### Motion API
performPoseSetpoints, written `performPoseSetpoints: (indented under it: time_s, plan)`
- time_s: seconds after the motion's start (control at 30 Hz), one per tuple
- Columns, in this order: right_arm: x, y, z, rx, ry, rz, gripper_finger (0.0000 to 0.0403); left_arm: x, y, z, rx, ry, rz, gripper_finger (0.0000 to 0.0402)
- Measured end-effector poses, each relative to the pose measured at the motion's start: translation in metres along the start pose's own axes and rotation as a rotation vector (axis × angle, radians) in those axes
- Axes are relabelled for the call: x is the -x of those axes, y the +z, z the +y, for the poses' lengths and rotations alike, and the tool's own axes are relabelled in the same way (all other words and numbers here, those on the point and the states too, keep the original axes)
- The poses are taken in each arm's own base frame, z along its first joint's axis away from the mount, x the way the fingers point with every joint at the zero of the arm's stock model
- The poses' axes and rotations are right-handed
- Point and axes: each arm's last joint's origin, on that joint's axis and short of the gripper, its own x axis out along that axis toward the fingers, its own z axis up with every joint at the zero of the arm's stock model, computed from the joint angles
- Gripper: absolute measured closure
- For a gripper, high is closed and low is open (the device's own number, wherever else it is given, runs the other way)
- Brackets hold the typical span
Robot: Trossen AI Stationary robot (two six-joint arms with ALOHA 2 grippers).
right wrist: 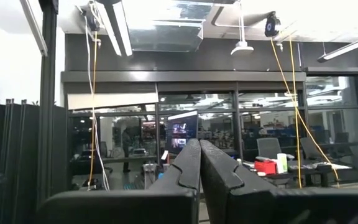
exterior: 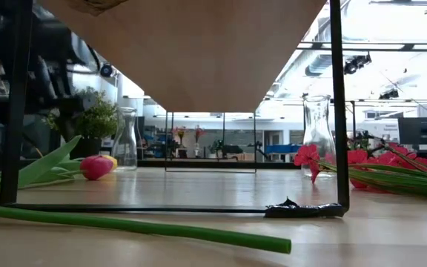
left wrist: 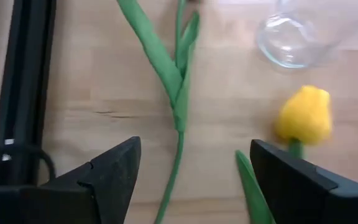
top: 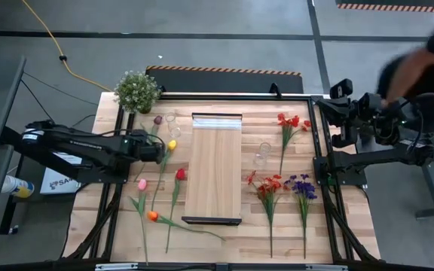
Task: Pick and place flowers into a vace then onto a shelf
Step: Put the brown flower into the left vase
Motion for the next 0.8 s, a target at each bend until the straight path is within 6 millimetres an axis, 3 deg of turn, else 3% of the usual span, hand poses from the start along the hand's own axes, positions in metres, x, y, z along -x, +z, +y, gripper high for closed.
performPoseSetpoints:
  time_s: [0.47,0.8]
  plan:
    - [0.000,-0.001,0.000,-0.085,0.002,0.009,0.0402,-0.051,0.006,-0.015,-0.038,0.160,0.076,0.0067]
    - [0.000,-0.002,0.001,-0.084,0.024,0.025,0.0402,-0.056,0.006,-0.013,-0.031,0.192,0.108,0.0067]
